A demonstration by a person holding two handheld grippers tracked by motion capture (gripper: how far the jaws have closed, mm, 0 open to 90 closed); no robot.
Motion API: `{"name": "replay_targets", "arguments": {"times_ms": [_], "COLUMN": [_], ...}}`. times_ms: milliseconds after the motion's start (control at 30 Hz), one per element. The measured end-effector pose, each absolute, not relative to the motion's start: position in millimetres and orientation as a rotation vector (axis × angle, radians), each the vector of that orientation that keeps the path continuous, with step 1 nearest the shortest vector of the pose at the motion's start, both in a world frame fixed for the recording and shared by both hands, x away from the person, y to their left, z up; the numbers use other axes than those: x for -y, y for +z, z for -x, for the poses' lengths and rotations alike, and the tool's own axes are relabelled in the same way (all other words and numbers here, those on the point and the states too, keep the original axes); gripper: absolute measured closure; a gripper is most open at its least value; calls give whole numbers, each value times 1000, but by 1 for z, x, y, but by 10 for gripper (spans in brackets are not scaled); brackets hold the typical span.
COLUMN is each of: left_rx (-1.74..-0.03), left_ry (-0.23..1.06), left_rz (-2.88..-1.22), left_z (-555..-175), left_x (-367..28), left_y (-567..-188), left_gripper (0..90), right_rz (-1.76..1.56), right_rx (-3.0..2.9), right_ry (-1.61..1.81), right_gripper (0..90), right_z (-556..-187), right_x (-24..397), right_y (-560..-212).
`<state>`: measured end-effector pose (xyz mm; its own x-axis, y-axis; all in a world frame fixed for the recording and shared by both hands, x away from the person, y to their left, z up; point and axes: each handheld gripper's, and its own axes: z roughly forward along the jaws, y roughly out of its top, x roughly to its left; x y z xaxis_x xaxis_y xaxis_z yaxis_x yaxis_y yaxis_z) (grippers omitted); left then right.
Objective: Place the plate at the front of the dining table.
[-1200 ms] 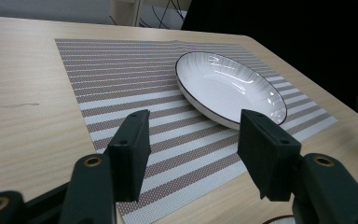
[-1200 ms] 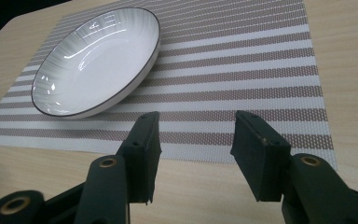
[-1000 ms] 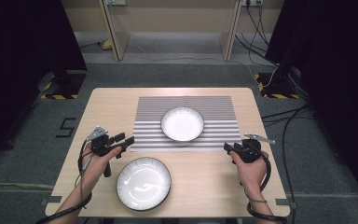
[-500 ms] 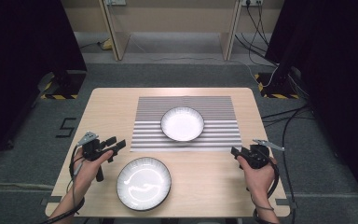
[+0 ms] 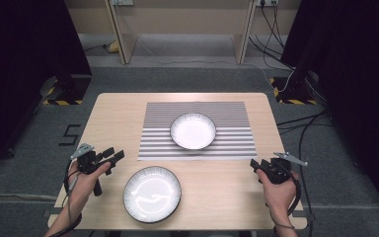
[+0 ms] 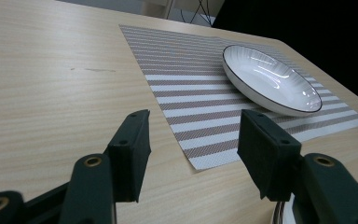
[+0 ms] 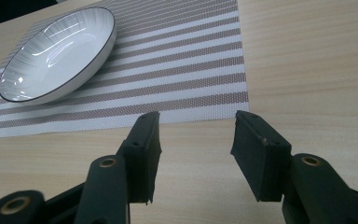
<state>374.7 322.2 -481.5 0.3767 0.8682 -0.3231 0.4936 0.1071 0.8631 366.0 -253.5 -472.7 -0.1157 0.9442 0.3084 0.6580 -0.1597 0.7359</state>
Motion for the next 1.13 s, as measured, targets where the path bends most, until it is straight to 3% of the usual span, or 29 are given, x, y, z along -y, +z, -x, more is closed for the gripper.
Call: {"name": "replay_targets", "arguments": {"times_ms": [667,1133], "left_rx": [-1333,-1331], "left_ry": [457,437], "left_rz": [-1508,-1434], "left_z": [-353,-346], "left_x": [-347,-347], "left_y": [-498,-501], "left_gripper": [431,424], "right_rz": [-1874,-1906], "right_rx": [-1719,-1619], "right_ry": [1150,1326], "right_gripper": [511,506], "right_z": [-349,-338], "right_x": [273,277], "right_y": [-489,-497]}}
